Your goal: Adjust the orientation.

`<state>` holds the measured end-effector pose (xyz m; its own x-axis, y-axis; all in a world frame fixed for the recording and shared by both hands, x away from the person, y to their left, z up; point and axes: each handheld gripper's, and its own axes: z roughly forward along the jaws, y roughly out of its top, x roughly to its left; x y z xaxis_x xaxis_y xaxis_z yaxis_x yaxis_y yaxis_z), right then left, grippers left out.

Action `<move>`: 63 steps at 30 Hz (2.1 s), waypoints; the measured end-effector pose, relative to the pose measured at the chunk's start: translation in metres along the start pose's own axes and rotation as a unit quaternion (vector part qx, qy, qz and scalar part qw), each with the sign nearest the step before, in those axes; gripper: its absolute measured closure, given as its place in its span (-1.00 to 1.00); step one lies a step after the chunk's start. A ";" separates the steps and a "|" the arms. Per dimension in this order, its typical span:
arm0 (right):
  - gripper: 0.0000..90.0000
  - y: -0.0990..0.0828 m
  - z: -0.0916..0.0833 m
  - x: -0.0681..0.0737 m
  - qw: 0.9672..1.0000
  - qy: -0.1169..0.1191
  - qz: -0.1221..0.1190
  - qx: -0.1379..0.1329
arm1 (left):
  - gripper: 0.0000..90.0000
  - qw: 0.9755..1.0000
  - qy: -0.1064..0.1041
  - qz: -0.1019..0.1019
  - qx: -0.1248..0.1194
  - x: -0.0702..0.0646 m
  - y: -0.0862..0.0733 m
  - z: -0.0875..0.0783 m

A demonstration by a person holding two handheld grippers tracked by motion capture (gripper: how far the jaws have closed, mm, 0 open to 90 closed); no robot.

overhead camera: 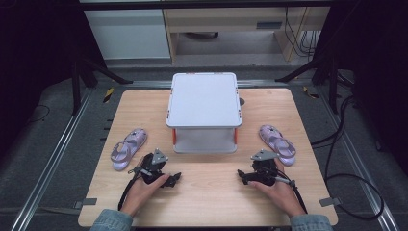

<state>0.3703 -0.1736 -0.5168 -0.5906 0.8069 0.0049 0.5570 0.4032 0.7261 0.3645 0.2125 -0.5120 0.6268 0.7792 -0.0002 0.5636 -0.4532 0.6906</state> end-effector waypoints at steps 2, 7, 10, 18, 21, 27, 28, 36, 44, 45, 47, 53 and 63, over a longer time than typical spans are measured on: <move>-0.78 0.000 0.000 0.000 1.000 0.000 0.000 0.000 | -0.86 1.000 -0.001 0.001 0.005 0.000 0.001 -0.003; -0.78 0.000 0.000 0.000 1.000 -0.001 0.000 0.000 | -0.76 1.000 -0.011 -0.006 0.007 0.001 0.004 -0.016; -0.78 0.000 0.000 0.000 1.000 -0.001 0.000 0.000 | -0.70 1.000 0.001 -0.012 -0.006 0.009 0.005 -0.034; -0.78 0.000 0.000 0.001 1.000 -0.002 0.002 0.000 | -0.46 0.997 0.059 -0.036 -0.024 0.047 0.005 -0.084; -0.78 0.000 0.000 0.001 1.000 -0.002 0.002 0.000 | -0.32 0.995 0.077 -0.050 -0.032 0.062 0.004 -0.100; -0.78 0.000 0.000 0.000 1.000 -0.002 0.001 0.000 | 0.04 0.991 0.102 -0.073 -0.046 0.088 0.001 -0.117; -0.78 0.000 0.000 0.000 1.000 -0.002 0.001 0.000 | 0.08 0.991 0.102 -0.073 -0.046 0.088 0.001 -0.117; -0.78 0.000 0.000 0.001 1.000 -0.002 0.002 0.000 | 0.31 0.990 0.094 -0.102 -0.028 0.105 -0.012 -0.098; -0.78 0.000 0.000 0.001 1.000 -0.002 0.002 0.000 | 0.51 0.990 0.089 -0.110 -0.022 0.112 -0.017 -0.082; -0.78 0.000 0.000 0.001 1.000 -0.002 0.002 0.000 | 0.56 0.990 0.089 -0.110 -0.022 0.112 -0.017 -0.082; -0.78 0.000 0.000 0.001 1.000 -0.002 0.002 0.000 | 0.70 0.990 0.076 -0.119 -0.025 0.117 -0.018 -0.078; -0.78 0.000 0.000 0.001 1.000 -0.002 0.002 0.000 | 0.87 0.989 0.072 -0.122 -0.046 0.107 -0.015 -0.089; -0.78 0.000 0.000 0.001 1.000 -0.002 0.002 0.000 | 0.88 0.995 0.024 -0.060 -0.071 0.041 0.001 -0.101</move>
<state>0.3697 -0.1734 -0.5168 -0.5866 0.8099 0.0049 0.5591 0.4005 0.7259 0.3363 0.2881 -0.4380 0.5317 0.8450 -0.0571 0.5485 -0.2923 0.7834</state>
